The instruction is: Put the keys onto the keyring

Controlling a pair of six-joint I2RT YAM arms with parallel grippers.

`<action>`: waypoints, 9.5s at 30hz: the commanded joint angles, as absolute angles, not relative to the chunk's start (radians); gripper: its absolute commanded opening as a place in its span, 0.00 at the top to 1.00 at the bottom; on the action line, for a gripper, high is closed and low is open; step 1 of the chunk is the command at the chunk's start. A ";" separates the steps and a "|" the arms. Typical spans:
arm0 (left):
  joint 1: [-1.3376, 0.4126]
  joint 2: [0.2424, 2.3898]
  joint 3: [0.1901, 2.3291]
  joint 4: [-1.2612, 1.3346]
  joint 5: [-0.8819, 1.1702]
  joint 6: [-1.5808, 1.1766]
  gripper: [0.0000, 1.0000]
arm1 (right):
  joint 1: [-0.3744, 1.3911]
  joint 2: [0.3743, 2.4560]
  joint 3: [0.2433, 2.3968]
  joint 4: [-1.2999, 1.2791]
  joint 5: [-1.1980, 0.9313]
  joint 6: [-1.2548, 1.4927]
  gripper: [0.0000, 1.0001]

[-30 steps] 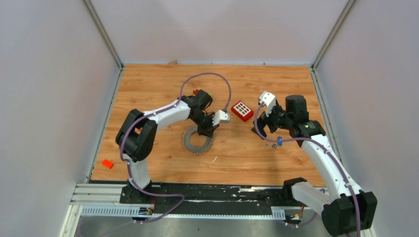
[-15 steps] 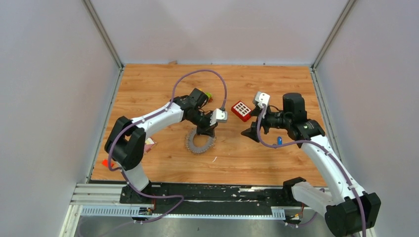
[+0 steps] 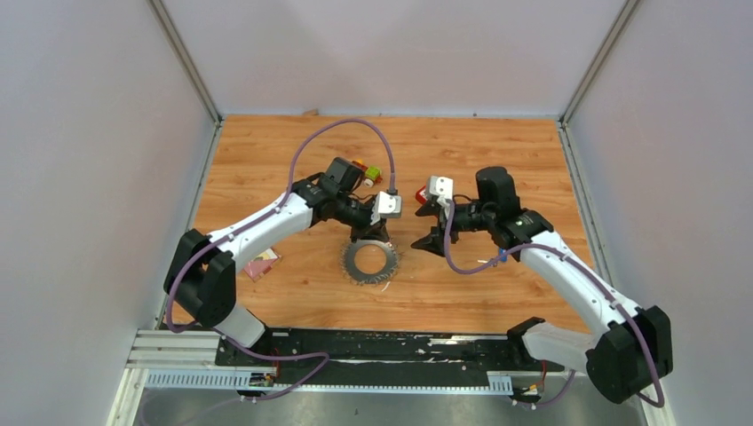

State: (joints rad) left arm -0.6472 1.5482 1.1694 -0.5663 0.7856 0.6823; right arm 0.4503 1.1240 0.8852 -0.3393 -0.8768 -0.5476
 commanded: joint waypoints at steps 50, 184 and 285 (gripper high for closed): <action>-0.869 1.714 1.222 -0.756 0.532 0.890 1.00 | 0.430 0.863 0.841 -0.637 -0.615 -0.655 0.32; -0.759 1.303 1.019 -0.227 0.880 0.650 0.71 | 0.589 1.056 0.918 -0.417 -0.856 -0.620 1.00; -1.250 1.848 1.286 -0.608 0.479 0.959 0.66 | 0.117 0.925 0.823 -0.612 -0.578 -0.543 0.58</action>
State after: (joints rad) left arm -1.2419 1.8553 1.2926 -0.6094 0.4686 0.9497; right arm 0.1226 0.9234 0.8062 -0.5972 -0.5518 -0.5259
